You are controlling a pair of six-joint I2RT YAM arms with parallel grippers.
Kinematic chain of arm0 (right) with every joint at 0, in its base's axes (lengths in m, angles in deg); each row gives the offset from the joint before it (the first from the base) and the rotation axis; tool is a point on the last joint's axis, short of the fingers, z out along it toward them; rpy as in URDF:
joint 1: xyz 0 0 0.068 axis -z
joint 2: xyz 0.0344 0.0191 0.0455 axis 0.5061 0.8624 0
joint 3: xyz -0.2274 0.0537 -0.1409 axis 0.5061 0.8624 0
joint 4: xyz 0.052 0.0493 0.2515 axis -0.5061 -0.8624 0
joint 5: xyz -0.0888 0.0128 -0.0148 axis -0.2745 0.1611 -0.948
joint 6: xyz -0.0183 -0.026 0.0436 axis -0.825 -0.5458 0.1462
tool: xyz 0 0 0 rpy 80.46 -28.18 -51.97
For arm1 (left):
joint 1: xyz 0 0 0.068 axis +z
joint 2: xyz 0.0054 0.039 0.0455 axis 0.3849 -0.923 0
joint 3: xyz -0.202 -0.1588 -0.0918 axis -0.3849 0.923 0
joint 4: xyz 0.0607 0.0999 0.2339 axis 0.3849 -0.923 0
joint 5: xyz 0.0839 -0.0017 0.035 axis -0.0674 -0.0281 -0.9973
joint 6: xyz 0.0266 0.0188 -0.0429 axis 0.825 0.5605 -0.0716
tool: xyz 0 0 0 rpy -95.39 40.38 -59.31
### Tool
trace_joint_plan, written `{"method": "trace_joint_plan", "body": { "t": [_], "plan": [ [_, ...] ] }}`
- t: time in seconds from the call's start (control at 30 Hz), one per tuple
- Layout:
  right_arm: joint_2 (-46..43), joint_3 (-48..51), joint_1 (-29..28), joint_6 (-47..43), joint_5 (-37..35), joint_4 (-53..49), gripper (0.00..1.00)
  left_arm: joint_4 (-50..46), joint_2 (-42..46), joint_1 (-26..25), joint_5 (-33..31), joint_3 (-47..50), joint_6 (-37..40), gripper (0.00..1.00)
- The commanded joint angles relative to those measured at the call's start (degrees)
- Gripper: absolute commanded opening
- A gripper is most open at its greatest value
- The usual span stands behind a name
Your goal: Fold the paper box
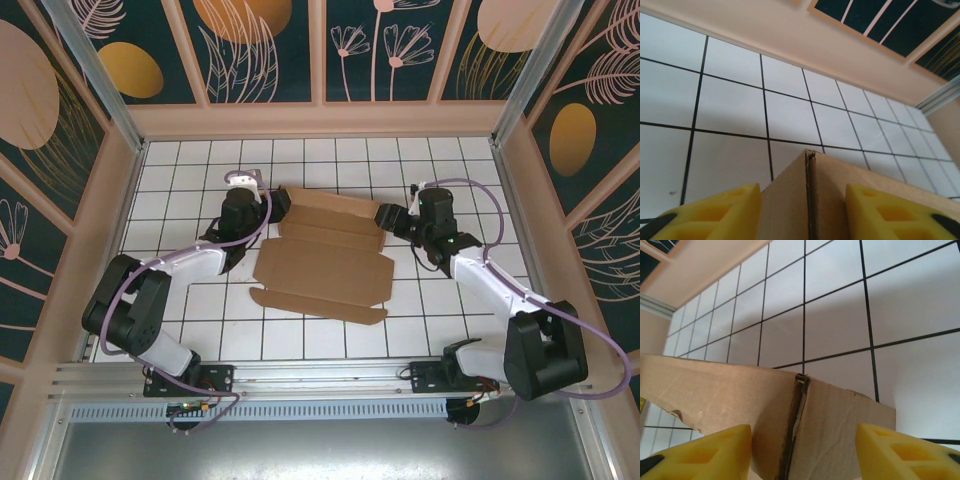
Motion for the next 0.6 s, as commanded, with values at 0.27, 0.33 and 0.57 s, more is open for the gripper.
{"method": "trace_joint_plan", "body": {
  "t": [0.27, 0.33, 0.57],
  "plan": [
    [1.67, -0.37, 2.17, -1.39, -0.5, -1.03, 0.52, -6.53, -3.35, 0.43, 0.2, 2.38, -5.16, 0.4],
    [2.16, -0.15, 2.25, -1.26, -0.16, -0.82, 0.52, -7.33, -3.76, 0.49, 0.13, 3.07, -5.62, 0.43],
    [1.64, -1.87, 2.23, -1.34, -0.14, -1.85, 0.52, -5.72, -1.58, 0.52, 1.68, 4.06, -4.48, 0.57]
  ]
}}
